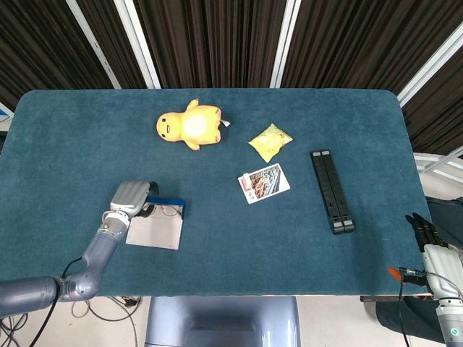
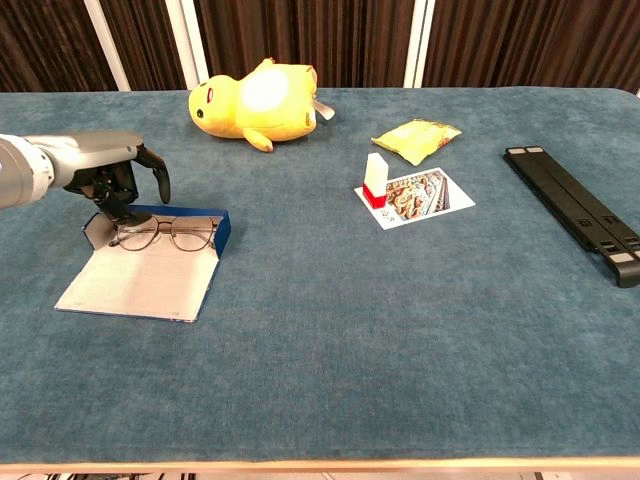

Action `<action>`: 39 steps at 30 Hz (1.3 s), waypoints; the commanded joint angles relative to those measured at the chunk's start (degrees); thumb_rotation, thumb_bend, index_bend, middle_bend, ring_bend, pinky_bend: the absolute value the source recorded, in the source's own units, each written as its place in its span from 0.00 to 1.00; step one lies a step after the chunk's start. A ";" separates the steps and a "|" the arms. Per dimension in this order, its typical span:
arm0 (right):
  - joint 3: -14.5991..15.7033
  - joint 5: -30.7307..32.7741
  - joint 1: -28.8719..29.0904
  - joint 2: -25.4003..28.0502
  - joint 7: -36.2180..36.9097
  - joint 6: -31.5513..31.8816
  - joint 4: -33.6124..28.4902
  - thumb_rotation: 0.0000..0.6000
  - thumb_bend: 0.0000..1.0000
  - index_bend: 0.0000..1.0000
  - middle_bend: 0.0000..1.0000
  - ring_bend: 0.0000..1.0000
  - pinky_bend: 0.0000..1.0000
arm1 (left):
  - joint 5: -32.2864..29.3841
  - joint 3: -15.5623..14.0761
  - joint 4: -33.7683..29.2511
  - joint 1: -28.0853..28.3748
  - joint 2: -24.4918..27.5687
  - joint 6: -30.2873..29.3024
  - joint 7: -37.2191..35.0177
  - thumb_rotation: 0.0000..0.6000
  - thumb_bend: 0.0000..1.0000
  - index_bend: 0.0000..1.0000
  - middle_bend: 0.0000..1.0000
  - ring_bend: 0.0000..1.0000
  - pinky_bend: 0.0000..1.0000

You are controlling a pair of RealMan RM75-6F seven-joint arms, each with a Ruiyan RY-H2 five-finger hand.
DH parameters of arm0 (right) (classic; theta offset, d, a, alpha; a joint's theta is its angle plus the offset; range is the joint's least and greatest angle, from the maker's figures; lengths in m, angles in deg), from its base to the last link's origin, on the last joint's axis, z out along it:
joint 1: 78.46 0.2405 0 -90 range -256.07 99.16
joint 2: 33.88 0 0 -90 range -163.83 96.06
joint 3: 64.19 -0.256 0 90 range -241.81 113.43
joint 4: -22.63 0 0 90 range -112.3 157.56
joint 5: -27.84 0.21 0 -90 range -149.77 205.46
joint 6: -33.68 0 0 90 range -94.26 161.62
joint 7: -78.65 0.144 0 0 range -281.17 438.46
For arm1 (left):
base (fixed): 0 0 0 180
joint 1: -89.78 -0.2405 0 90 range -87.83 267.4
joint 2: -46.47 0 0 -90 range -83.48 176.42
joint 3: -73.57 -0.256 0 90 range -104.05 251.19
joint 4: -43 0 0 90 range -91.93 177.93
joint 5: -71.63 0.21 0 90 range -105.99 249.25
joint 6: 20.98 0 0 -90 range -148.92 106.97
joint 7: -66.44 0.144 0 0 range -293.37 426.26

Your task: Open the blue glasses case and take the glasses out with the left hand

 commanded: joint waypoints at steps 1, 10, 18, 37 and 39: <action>0.00 0.01 0.01 0.02 0.01 -0.03 0.00 1.00 0.15 0.00 0.00 0.00 0.20 | -0.21 0.24 0.63 0.44 -0.67 0.27 0.52 1.00 0.39 0.41 0.94 0.86 0.94; -0.03 0.08 0.04 -0.03 -0.10 -0.07 -0.03 1.00 0.15 0.00 0.00 0.00 0.20 | -1.14 0.90 1.83 1.34 -1.77 0.77 1.56 1.00 0.42 0.43 0.94 0.86 0.94; -0.07 0.11 0.02 -0.07 -0.17 0.00 -0.03 1.00 0.15 0.00 0.00 0.00 0.20 | -1.50 0.74 1.77 1.50 -2.02 1.27 1.95 1.00 0.42 0.43 0.94 0.86 0.94; -0.06 0.11 0.01 -0.03 -0.17 -0.03 -0.13 1.00 0.15 0.00 0.00 0.00 0.20 | -0.98 0.65 0.42 1.31 -1.29 0.93 2.09 1.00 0.42 0.44 0.94 0.86 0.94; -0.06 0.09 0.01 -0.03 -0.17 0.00 -0.12 1.00 0.15 0.00 0.00 0.00 0.20 | -1.30 0.60 0.81 1.31 -1.53 1.03 2.13 1.00 0.42 0.44 0.94 0.86 0.94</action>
